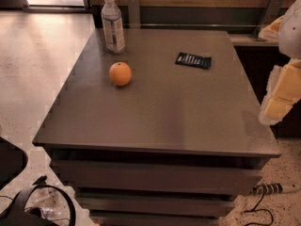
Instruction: Pick rxbar blueberry
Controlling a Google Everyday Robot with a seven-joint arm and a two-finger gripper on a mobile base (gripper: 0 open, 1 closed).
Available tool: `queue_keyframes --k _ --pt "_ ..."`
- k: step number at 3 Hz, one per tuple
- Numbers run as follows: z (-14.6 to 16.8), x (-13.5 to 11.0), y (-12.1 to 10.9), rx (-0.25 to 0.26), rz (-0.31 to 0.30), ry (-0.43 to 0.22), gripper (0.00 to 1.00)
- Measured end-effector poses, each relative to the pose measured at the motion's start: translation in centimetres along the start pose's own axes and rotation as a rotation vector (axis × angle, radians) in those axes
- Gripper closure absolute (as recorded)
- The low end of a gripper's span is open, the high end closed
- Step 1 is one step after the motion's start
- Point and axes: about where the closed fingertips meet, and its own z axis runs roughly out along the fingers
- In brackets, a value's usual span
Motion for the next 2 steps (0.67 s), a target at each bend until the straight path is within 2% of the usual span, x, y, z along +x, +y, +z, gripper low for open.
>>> queue_keyframes --k 1,2 --pt "0.0 0.0 0.0 0.000 0.000 0.000 0.00" --pt "0.1 0.4 -1.6 0.007 -0.003 -0.033 0.00"
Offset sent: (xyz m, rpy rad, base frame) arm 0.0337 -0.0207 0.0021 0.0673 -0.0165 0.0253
